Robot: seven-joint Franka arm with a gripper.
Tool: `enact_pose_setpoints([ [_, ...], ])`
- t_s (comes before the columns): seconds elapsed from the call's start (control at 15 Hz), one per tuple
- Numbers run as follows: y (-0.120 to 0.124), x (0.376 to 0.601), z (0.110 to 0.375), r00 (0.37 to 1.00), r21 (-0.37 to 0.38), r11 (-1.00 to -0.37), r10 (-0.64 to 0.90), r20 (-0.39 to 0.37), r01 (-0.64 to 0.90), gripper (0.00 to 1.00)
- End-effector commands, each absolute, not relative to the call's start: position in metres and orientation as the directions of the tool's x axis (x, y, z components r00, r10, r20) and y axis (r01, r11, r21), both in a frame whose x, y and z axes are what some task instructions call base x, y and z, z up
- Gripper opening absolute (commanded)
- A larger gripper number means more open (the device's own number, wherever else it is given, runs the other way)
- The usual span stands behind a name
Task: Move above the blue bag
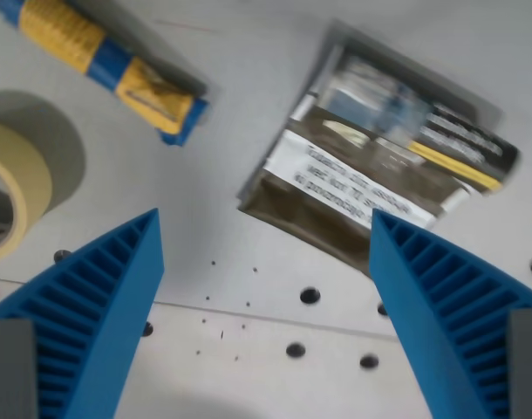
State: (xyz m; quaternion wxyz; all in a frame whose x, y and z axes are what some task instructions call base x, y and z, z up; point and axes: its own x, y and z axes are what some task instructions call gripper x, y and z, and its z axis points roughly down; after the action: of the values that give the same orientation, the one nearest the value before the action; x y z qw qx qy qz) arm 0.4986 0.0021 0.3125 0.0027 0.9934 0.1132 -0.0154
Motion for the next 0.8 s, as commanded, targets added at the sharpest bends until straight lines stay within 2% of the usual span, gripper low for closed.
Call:
enact_pose_setpoints([
  [0.07,0.015,0.494,0.299,0.840,0.005,-0.843,0.536,0.081,0.538,1.00],
  [0.8,0.067,0.498,0.247,0.621,0.017,-0.624,0.780,0.076,0.781,1.00],
])
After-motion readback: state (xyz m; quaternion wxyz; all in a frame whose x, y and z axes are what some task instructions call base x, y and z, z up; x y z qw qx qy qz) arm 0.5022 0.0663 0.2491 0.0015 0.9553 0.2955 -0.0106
